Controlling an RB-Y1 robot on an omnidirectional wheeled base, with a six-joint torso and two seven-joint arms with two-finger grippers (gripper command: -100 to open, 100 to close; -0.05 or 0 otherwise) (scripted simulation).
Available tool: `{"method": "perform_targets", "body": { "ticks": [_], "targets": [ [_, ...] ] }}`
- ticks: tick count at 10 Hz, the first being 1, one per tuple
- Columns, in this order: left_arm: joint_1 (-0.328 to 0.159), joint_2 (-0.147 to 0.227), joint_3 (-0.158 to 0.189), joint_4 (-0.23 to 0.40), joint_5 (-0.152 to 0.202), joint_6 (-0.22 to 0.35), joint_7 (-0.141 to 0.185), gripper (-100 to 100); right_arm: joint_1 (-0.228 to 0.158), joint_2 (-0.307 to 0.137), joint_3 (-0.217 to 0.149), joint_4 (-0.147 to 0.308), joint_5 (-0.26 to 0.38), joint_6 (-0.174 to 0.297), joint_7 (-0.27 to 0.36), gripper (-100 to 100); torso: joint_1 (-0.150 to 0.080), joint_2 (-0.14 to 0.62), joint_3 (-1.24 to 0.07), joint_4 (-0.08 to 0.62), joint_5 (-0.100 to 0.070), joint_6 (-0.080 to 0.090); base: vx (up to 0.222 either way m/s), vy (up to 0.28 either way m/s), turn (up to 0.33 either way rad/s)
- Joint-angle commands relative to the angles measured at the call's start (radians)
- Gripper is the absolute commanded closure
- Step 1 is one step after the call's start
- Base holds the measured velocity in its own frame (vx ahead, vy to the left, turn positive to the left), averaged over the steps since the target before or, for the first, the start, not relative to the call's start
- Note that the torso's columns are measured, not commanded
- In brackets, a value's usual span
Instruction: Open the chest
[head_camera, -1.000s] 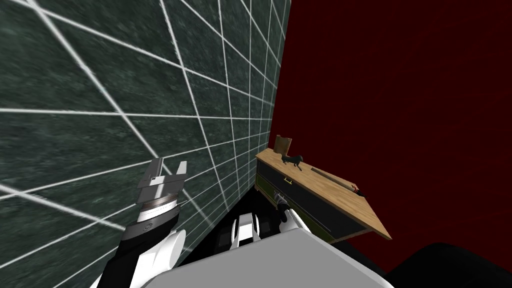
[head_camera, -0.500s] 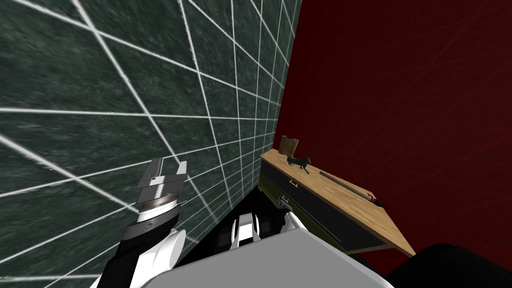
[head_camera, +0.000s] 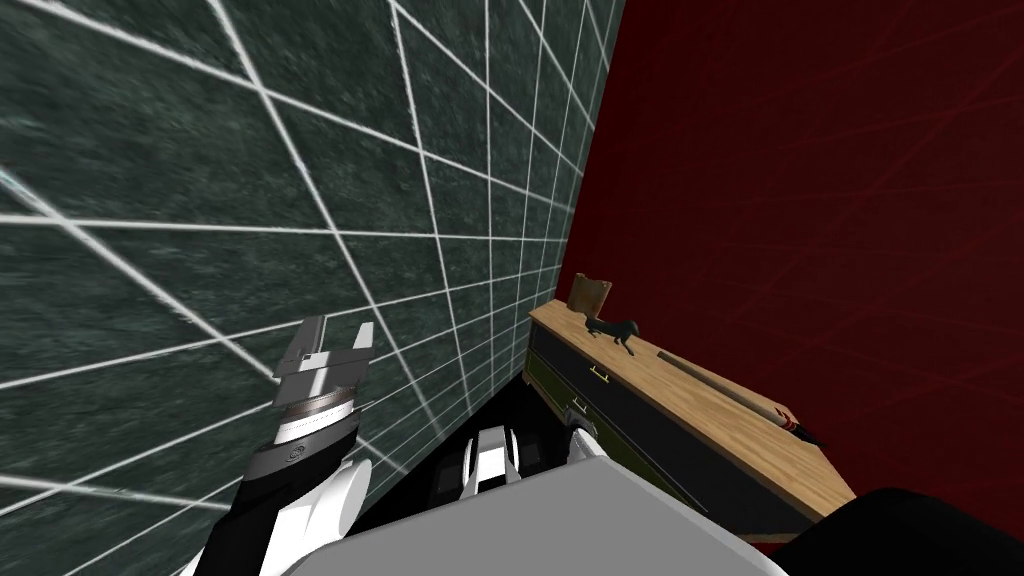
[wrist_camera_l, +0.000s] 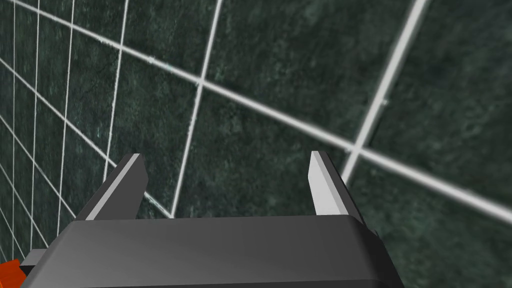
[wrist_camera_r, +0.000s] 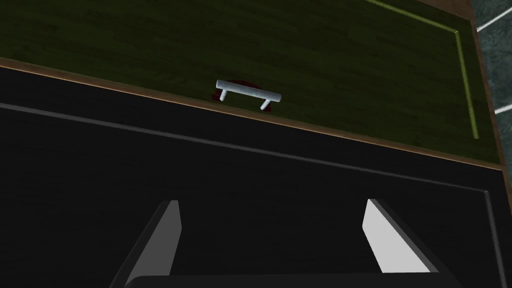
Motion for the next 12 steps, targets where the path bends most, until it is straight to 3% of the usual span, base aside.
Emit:
{"method": "perform_targets", "body": {
  "ticks": [1, 3, 4, 5, 7, 8, 9, 10, 11, 12],
  "targets": [
    [0.0, 0.0, 0.0, 0.0, 0.0, 0.0, 0.0, 0, -0.008, -0.001, 0.002, 0.047, 0.039, 0.052, -0.006, -100, -0.001, 0.001, 0.0, 0.0, 0.0, 0.001, 0.003, 0.012, -0.022],
    [0.0, 0.0, 0.0, 0.0, 0.0, 0.0, 0.0, 0, -0.017, -0.004, 0.007, 0.103, 0.092, 0.113, -0.008, -100, -0.001, 0.0, 0.0, 0.0, 0.0, 0.0, 0.011, 0.019, 0.169],
    [0.0, 0.0, 0.0, 0.0, 0.0, 0.0, 0.0, 0, -0.026, -0.008, 0.012, 0.157, 0.136, 0.148, -0.01, -100, -0.001, 0.0, 0.0, 0.0, 0.0, 0.001, 0.025, 0.022, 0.126],
    [0.0, 0.0, 0.0, 0.0, 0.0, 0.0, 0.0, 0, -0.026, -0.008, 0.012, 0.159, 0.143, 0.173, -0.01, -100, -0.001, 0.0, 0.0, 0.0, 0.0, 0.0, 0.02, 0.017, 0.112],
    [0.0, 0.0, 0.0, 0.0, 0.0, 0.0, 0.0, 0, -0.034, -0.011, 0.016, 0.213, 0.193, 0.231, -0.013, -100, 0.0, 0.0, 0.0, 0.0, 0.0, 0.0, 0.019, 0.02, 0.156],
    [0.0, 0.0, 0.0, 0.0, 0.0, 0.0, 0.0, 0, -0.042, -0.015, 0.019, 0.262, 0.237, 0.257, -0.017, -100, -0.001, 0.001, 0.0, 0.0, 0.0, 0.001, 0.023, 0.017, 0.114],
    [0.0, 0.0, 0.0, 0.0, 0.0, 0.0, 0.0, 0, -0.042, -0.015, 0.019, 0.266, 0.241, 0.285, -0.017, -100, -0.001, 0.0, 0.0, 0.0, 0.0, 0.0, 0.025, 0.015, 0.091],
    [0.0, 0.0, 0.0, 0.0, 0.0, 0.0, 0.0, 0, -0.049, -0.019, 0.021, 0.318, 0.287, 0.315, -0.02, -100, -0.001, 0.0, 0.0, 0.0, 0.0, 0.001, 0.03, 0.019, 0.159],
    [0.0, 0.0, 0.0, 0.0, 0.0, 0.0, 0.0, 0, -0.049, -0.019, 0.021, 0.318, 0.288, 0.341, -0.02, -100, -0.001, 0.0, 0.0, 0.0, 0.0, 0.0, 0.021, 0.008, 0.072],
    [0.0, 0.0, 0.0, 0.0, 0.0, 0.0, 0.0, 0, -0.055, -0.023, 0.023, 0.344, 0.328, 0.372, -0.024, -100, -0.001, 0.001, 0.0, 0.0, 0.0, 0.0, 0.024, 0.009, 0.135]
  ]
}}
